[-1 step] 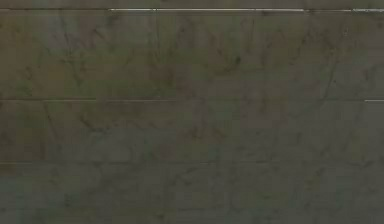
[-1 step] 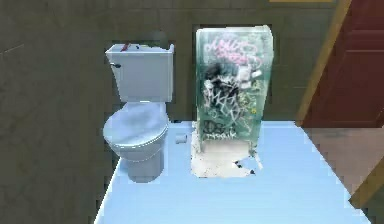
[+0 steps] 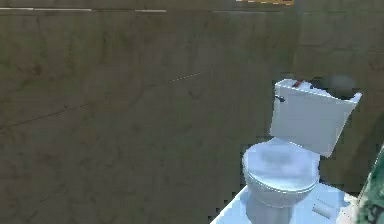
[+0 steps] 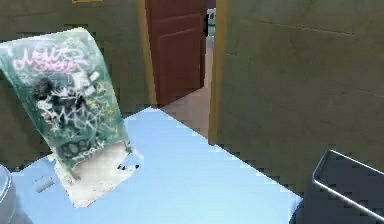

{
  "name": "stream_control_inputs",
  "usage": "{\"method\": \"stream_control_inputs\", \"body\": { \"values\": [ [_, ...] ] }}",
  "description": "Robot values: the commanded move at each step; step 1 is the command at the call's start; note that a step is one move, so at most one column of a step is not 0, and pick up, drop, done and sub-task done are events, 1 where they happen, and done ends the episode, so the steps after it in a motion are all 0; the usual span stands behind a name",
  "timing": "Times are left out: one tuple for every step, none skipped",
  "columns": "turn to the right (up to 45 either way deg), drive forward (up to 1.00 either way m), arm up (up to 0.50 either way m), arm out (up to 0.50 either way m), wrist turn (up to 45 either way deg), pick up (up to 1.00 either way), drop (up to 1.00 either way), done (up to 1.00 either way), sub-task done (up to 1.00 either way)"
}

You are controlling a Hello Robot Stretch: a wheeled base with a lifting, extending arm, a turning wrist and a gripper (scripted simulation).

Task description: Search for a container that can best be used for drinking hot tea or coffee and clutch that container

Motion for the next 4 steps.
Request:
{"method": "stream_control_inputs", "body": {
  "values": [
    [45.0,0.00,0.00,0.00,0.0,0.00,0.00,0.00,0.00],
    [39.0,0.00,0.00,0.00,0.0,0.00,0.00,0.00,0.00],
    [0.0,1.00,0.00,0.00,0.0,0.00,0.00,0.00,0.00],
    [3.0,0.00,0.00,0.00,0.0,0.00,0.00,0.00,0.00]
  ]
}}
